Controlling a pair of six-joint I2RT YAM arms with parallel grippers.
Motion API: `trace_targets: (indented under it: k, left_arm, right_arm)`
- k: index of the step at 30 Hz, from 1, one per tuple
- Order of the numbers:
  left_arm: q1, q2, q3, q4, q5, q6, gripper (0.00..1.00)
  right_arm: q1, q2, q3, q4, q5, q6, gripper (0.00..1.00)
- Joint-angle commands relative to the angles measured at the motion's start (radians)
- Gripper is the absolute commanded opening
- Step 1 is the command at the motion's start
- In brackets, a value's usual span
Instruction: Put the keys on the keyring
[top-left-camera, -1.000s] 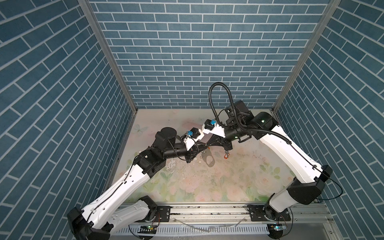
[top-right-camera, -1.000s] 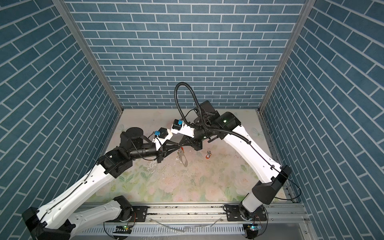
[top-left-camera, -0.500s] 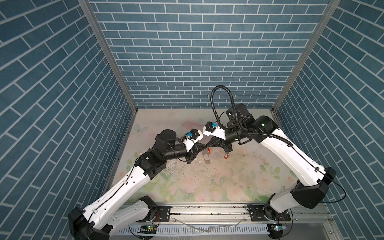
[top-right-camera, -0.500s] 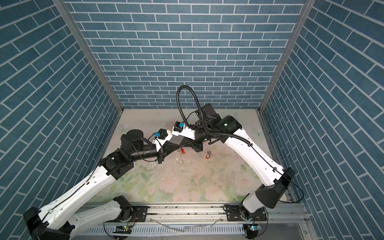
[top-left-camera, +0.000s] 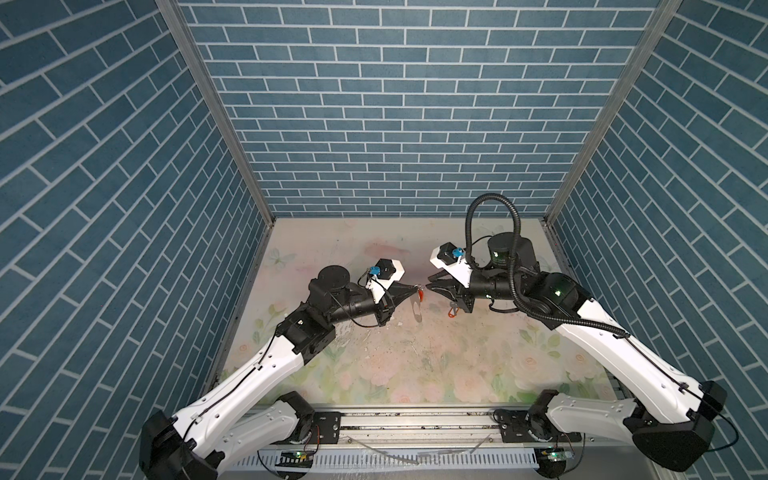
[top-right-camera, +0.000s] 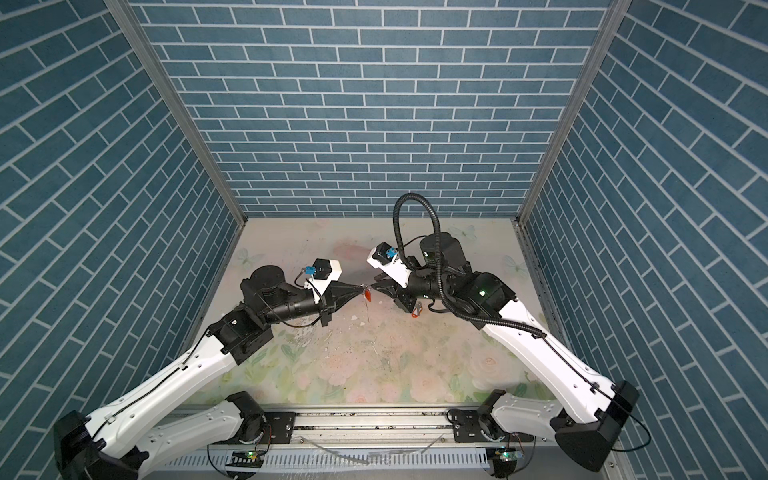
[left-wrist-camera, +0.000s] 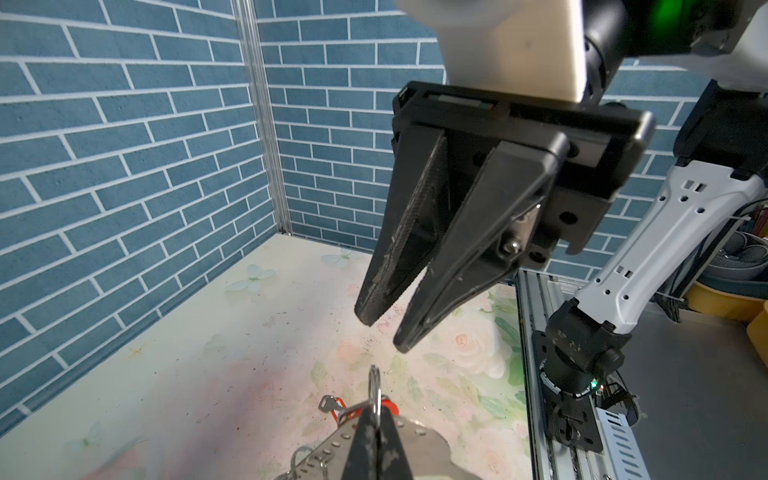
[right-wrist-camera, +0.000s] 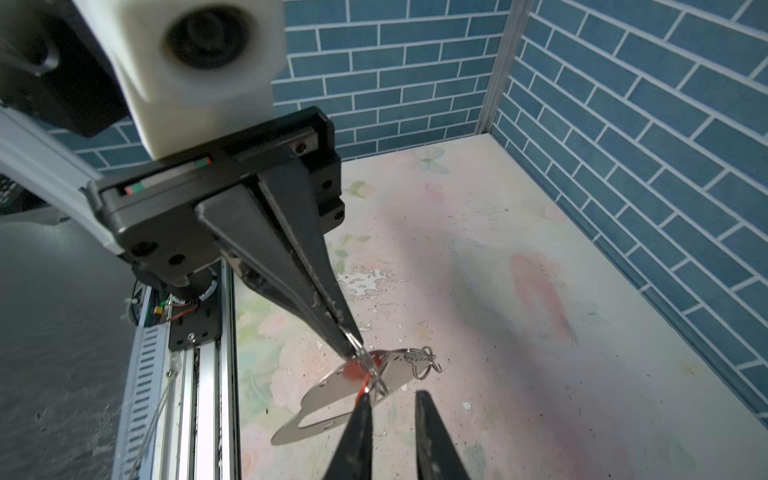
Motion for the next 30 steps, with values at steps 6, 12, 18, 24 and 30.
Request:
trace_targets:
  k: [6,12,18,24,30]
  left_arm:
    - [0.001,0.030,-0.011,0.154,0.043,-0.047,0.00]
    - [0.002,0.041,-0.015,0.193,0.064,-0.065,0.00]
    - [0.004,0.036,-0.028,0.230,0.062,-0.081,0.00]
    - [0.005,0.038,-0.039,0.258,0.067,-0.092,0.00]
    - [0.005,0.039,-0.044,0.280,0.080,-0.103,0.00]
  right_arm:
    - [0.000,-0.035,-0.126,0.205,-0.034,0.162,0.23]
    - [0.001,-0.029,-0.151,0.242,-0.067,0.189,0.12]
    - [0.005,-0.019,-0.161,0.250,-0.110,0.200,0.01]
    - [0.031,0.008,-0.151,0.239,-0.136,0.191,0.00]
    - [0.064,0.061,-0.107,0.169,-0.148,0.147,0.00]
